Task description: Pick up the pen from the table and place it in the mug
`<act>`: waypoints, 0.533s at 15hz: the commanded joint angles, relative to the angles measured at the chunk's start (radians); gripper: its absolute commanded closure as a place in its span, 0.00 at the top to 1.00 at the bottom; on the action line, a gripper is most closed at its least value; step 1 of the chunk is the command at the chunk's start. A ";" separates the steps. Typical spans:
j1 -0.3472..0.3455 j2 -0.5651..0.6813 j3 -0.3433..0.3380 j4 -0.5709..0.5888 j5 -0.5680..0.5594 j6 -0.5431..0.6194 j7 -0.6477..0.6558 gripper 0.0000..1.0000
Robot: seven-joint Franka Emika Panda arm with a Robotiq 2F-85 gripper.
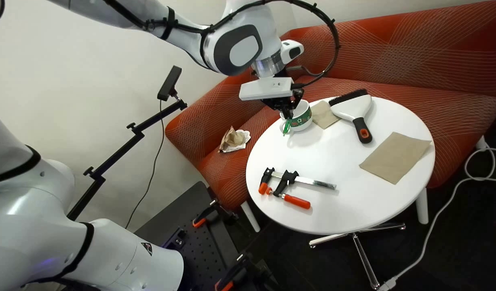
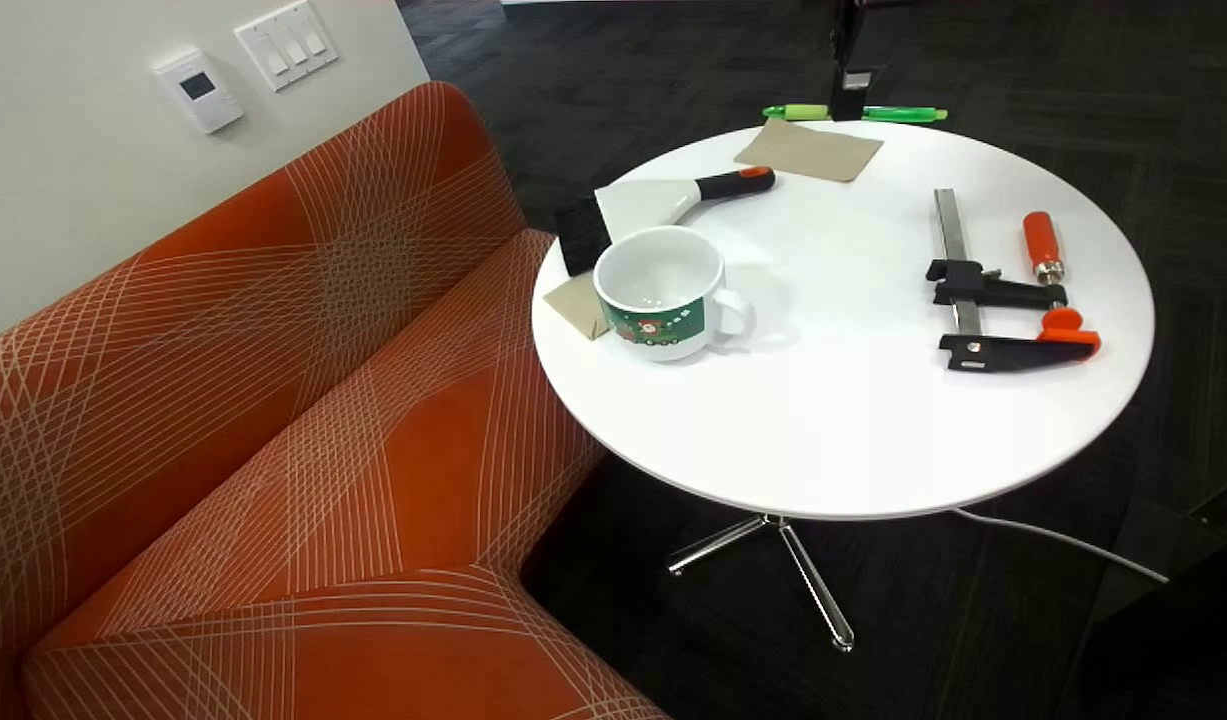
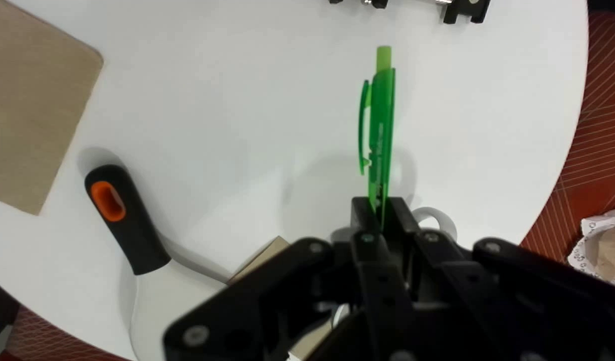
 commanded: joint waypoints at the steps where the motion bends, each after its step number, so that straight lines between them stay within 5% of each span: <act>1: -0.001 0.008 0.006 0.006 0.013 0.021 -0.022 0.03; 8: -0.068 0.103 0.166 0.069 0.103 0.242 -0.299 0.03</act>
